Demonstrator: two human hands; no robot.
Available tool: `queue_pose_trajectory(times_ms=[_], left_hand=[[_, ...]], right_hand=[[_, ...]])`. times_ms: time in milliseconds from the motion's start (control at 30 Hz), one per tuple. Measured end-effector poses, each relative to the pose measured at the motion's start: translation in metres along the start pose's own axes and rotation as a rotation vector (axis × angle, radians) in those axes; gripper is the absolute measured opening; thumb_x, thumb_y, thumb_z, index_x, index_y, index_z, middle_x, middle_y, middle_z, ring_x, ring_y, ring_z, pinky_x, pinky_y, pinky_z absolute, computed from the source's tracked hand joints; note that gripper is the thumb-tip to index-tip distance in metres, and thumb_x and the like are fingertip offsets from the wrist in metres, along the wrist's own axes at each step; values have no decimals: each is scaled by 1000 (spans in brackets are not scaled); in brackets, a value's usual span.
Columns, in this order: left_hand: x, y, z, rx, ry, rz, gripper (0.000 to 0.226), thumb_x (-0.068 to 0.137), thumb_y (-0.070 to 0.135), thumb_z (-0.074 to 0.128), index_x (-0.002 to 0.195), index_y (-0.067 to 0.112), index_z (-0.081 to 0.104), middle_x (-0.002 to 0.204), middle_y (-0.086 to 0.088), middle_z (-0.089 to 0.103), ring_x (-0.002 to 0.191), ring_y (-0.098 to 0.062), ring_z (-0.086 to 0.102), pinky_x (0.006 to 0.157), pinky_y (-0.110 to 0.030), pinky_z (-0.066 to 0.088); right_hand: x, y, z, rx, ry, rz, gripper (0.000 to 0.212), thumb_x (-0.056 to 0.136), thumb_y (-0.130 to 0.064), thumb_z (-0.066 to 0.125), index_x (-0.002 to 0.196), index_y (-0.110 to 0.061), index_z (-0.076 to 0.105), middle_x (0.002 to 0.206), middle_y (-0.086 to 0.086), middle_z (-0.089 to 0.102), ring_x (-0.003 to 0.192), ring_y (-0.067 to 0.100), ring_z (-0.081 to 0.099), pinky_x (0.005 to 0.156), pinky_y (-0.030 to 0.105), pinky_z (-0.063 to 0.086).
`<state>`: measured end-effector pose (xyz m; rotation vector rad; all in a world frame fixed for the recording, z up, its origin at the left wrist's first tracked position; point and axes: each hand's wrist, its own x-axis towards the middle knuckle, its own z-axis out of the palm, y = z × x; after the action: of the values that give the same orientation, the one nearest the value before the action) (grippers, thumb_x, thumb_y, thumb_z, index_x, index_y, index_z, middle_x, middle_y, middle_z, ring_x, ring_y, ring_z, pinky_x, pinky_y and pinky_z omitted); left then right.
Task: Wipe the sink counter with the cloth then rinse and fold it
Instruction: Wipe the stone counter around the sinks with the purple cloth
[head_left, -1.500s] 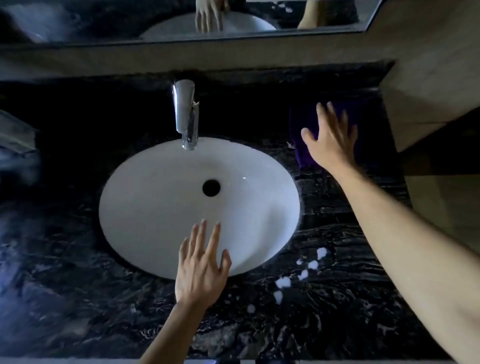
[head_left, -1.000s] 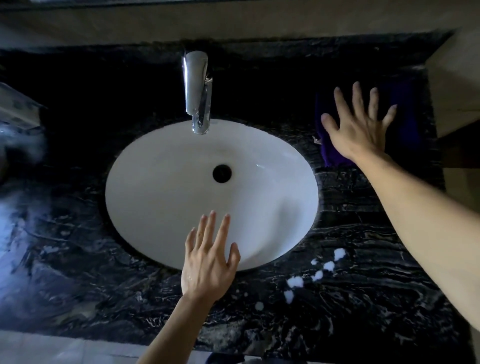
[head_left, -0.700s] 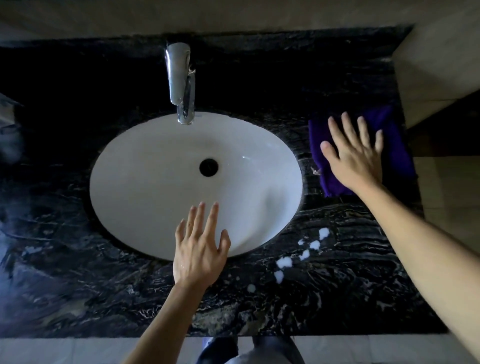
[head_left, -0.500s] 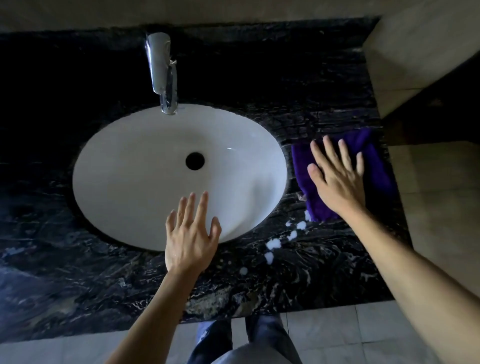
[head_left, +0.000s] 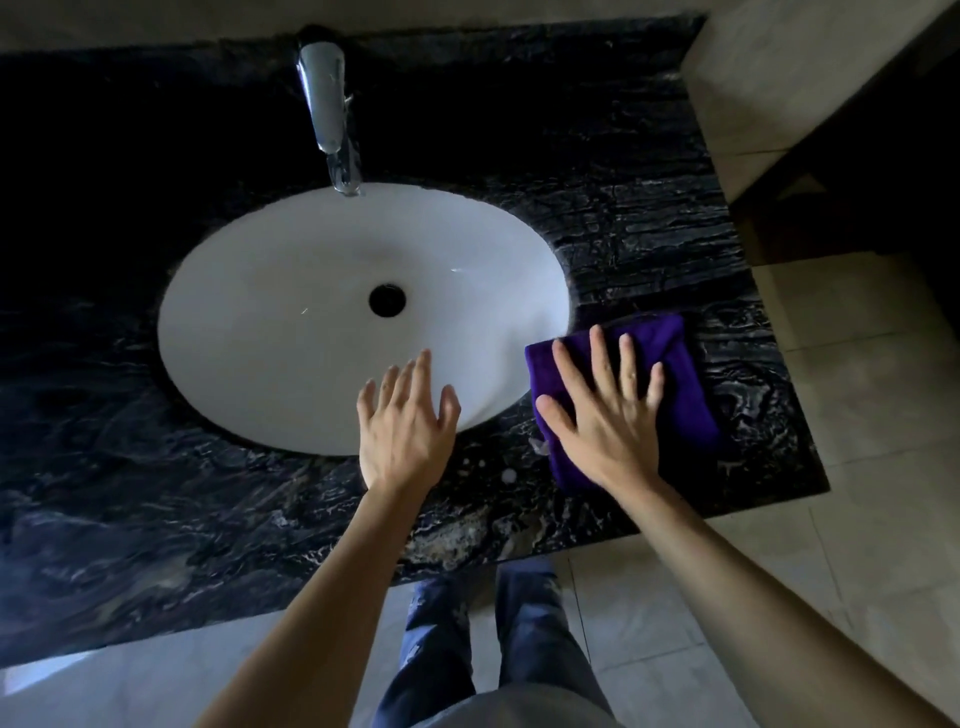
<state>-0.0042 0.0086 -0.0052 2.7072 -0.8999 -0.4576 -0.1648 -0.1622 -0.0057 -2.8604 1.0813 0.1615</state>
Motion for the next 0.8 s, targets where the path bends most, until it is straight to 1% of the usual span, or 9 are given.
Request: queue_pose_trajectory(times_ms=[100, 233, 300, 400, 500, 567, 633, 700, 800], left_hand=[[-8, -10, -3, 54, 81, 64, 53, 100, 41, 32, 139, 11, 52, 131, -10, 66, 129, -29, 56, 115, -54, 31], [-24, -37, -9, 180, 69, 32, 45, 100, 39, 35, 127, 13, 59, 119, -7, 70, 118, -29, 61, 114, -52, 27], [-28, -40, -8, 194, 53, 16, 44, 100, 40, 34, 122, 14, 62, 113, -7, 73, 114, -29, 63, 114, -51, 28], [-27, -40, -8, 178, 64, 15, 41, 99, 39, 35, 116, 15, 63, 107, -7, 74, 108, -29, 65, 112, -50, 30], [-26, -37, -11, 177, 58, -21, 39, 98, 39, 34, 107, 15, 64, 94, -8, 75, 97, -31, 67, 110, -52, 30], [-26, -33, -13, 183, 53, -53, 39, 97, 39, 33, 105, 15, 63, 86, -8, 75, 90, -31, 69, 111, -54, 30], [-25, -30, -13, 187, 50, -57, 40, 97, 41, 31, 106, 16, 62, 82, -6, 74, 87, -30, 68, 111, -54, 30], [-23, -32, -11, 189, 46, -41, 41, 98, 42, 29, 109, 17, 60, 82, -5, 74, 88, -28, 68, 111, -53, 30], [-23, -36, -9, 147, 39, -28, 42, 100, 43, 28, 117, 20, 58, 89, -3, 75, 95, -25, 68, 110, -50, 30]], right_hand=[[-33, -39, 4, 18, 32, -13, 70, 95, -68, 40, 157, -37, 32, 169, 11, 21, 155, 42, 15, 117, 71, 13], [-81, -100, 16, 55, 77, -65, 68, 96, -68, 40, 157, -36, 34, 168, 12, 23, 154, 43, 16, 116, 72, 14], [-91, -112, 18, 57, 80, -84, 67, 97, -70, 39, 156, -39, 33, 168, 11, 23, 154, 42, 18, 116, 72, 15], [-82, -98, 16, 69, 93, -129, 62, 96, -67, 43, 153, -44, 36, 167, 7, 27, 154, 39, 24, 116, 70, 17], [-35, -47, 9, 36, 81, -19, 60, 94, -64, 44, 151, -47, 39, 167, 5, 29, 152, 38, 27, 116, 68, 19], [7, -1, 0, 18, 18, 88, 62, 95, -66, 34, 154, -48, 30, 170, 4, 21, 154, 37, 19, 117, 69, 17], [33, 29, -6, 23, -32, 146, 65, 95, -68, 26, 156, -47, 21, 171, 3, 14, 156, 36, 12, 116, 72, 15], [34, 26, -4, 15, -10, 191, 67, 94, -65, 28, 158, -43, 22, 171, 6, 16, 156, 38, 13, 115, 74, 15], [-9, -27, 3, 1, 64, 178, 65, 96, -59, 40, 157, -37, 32, 168, 12, 24, 153, 44, 20, 115, 73, 17]])
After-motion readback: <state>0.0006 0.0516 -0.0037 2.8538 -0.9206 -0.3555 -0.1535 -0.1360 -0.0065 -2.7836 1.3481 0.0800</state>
